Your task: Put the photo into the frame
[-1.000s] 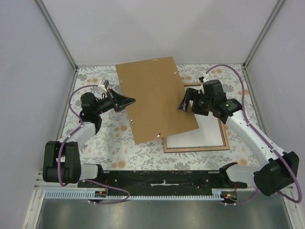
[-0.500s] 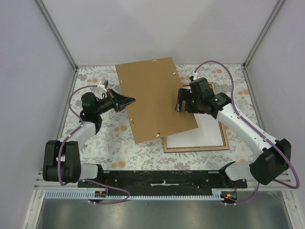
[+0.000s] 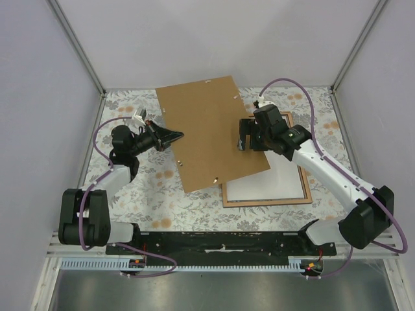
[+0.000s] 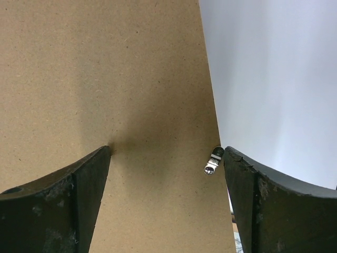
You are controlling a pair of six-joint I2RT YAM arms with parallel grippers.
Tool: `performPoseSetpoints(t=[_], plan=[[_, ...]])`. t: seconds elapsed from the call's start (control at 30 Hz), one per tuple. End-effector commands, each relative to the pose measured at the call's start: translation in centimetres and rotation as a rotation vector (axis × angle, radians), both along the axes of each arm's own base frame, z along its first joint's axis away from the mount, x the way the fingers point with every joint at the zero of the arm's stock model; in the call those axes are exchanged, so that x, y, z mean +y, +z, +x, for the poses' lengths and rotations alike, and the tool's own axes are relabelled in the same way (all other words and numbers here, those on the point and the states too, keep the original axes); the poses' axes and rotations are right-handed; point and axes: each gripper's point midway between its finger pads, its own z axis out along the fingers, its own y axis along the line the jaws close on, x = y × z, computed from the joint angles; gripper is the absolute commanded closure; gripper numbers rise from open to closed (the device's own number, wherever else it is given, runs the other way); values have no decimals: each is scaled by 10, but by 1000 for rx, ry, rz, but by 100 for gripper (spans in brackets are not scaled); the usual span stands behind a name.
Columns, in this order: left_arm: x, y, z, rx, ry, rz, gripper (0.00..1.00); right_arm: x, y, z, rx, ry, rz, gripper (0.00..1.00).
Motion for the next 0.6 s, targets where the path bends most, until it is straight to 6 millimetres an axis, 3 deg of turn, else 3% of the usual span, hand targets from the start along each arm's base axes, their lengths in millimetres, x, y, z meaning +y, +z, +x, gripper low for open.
performPoseSetpoints(t=[0.0, 0.2, 0.43, 0.57], plan=[[-20, 28, -19, -119, -125, -19, 98, 43, 20, -2, -103, 164, 111, 7], [-20, 31, -19, -120, -122, -23, 98, 40, 22, -1, -113, 158, 109, 2], [-21, 34, -21, -126, -121, -31, 98, 55, 27, -3, -103, 188, 204, 2], [-20, 34, -20, -126, -118, -30, 98, 47, 26, 0, -103, 139, 193, 2]])
